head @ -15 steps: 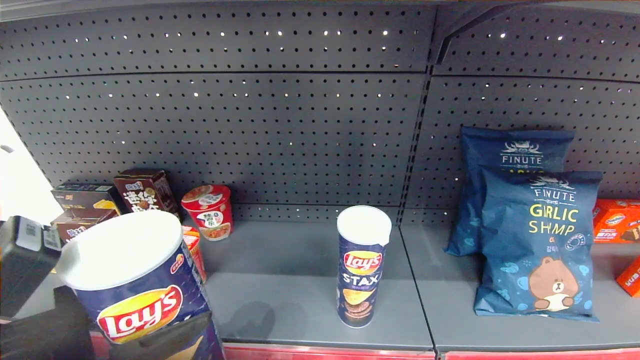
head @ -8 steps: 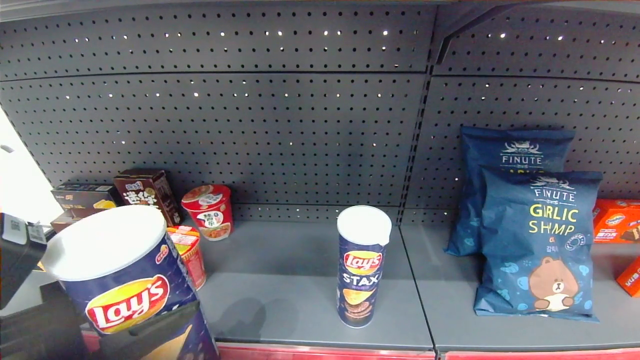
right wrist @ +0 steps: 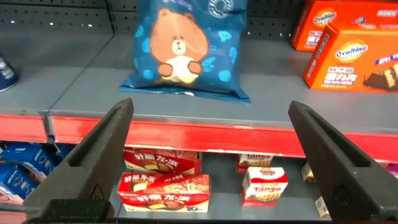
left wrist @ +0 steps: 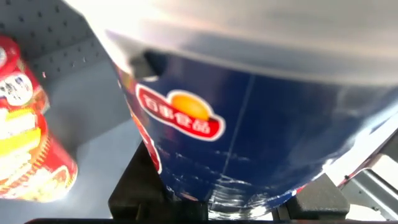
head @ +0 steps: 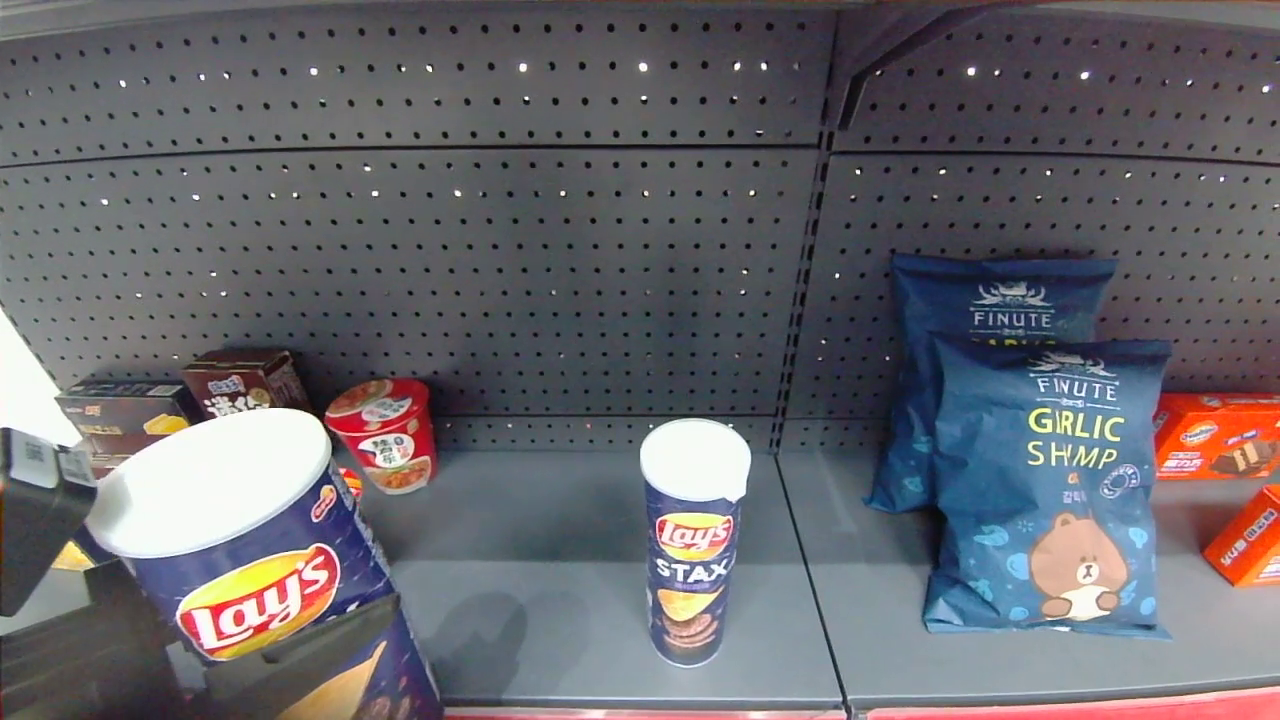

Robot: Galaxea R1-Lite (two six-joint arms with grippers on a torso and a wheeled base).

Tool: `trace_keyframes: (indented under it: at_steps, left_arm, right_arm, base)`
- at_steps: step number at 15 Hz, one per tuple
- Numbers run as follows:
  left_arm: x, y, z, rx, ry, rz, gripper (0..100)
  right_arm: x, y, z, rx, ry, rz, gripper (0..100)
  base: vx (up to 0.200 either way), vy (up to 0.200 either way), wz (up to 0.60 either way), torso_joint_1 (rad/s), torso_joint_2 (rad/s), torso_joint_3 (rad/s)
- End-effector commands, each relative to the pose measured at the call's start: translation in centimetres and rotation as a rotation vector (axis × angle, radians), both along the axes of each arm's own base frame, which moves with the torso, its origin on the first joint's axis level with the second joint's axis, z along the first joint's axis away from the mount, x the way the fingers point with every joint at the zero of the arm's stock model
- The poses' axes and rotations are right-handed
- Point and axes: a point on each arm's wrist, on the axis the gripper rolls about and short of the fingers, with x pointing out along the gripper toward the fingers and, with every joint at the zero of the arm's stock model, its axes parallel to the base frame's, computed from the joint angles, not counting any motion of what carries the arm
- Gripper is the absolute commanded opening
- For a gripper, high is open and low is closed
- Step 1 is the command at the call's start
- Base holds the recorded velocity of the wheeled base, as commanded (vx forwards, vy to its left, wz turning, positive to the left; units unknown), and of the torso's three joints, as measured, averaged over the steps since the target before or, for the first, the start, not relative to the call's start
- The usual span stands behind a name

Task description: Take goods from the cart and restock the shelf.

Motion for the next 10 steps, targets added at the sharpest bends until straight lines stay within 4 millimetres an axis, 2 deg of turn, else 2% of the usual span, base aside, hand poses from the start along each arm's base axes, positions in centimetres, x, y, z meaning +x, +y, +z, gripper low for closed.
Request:
trace_keyframes:
  at_steps: [1, 4, 8, 10]
  left_arm:
    - [0.0, 0.0, 0.2, -0.004, -0.004, 0.002, 0]
    - [1.0, 0.0, 0.4, 0.001, 0.004, 0.039, 0]
    - [4.3, -1.4, 0.7, 0.042, 0.018, 0.057, 0]
    - [7.0, -2.2, 0.7, 0.07, 0.023, 0.07, 0]
  right_arm:
    - [0.0, 0.0, 0.0, -0.001, 0.002, 0.001, 100]
    - [0.0, 0.0, 0.0, -0.001, 0.002, 0.001, 100]
    - [0.0, 0.0, 0.0, 0.002, 0.002, 0.001, 100]
    - [0.0, 0.0, 0.0, 0.004, 0.002, 0.001, 100]
  base:
    - [0.0, 0.0, 0.0, 0.0, 0.0, 0.0]
    - [0.0, 0.0, 0.0, 0.0, 0.0, 0.0]
    - [0.0, 0.0, 0.0, 0.0, 0.0, 0.0]
    - [0.0, 0.0, 0.0, 0.0, 0.0, 0.0]
